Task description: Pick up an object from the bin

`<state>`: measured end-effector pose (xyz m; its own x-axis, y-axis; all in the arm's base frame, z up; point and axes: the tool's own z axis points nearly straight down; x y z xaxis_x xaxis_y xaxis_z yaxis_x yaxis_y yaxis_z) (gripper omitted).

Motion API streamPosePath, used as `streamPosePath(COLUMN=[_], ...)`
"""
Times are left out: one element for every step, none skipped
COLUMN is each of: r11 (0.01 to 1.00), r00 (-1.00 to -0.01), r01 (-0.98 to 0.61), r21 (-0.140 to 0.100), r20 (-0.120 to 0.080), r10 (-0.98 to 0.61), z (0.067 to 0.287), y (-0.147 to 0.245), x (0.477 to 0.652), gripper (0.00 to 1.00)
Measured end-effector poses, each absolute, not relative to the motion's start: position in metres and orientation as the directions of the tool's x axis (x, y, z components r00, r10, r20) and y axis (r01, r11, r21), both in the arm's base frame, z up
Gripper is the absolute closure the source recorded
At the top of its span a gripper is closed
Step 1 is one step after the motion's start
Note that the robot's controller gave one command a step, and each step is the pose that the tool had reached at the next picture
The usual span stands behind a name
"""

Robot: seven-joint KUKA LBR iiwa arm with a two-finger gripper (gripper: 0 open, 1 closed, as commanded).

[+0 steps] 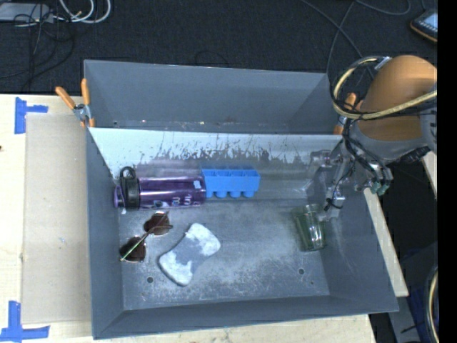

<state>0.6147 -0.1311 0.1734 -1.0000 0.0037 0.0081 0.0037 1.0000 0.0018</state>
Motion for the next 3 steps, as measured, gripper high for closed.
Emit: streamPosePath(r11=[1.0, 0.993, 0.979], r00=[-1.0, -0.993, -0.979], r01=[0.0, 0.121, -0.205], r21=[0.0, 0.002, 0.002], r20=[0.0, 0.003, -0.003], r10=[0.0, 0.121, -0.205], z=[0.178, 0.106, 0.104], y=[-0.13, -0.147, -0.15], x=[0.617, 0.6, 0.599], gripper=[0.0, 0.0, 0.0])
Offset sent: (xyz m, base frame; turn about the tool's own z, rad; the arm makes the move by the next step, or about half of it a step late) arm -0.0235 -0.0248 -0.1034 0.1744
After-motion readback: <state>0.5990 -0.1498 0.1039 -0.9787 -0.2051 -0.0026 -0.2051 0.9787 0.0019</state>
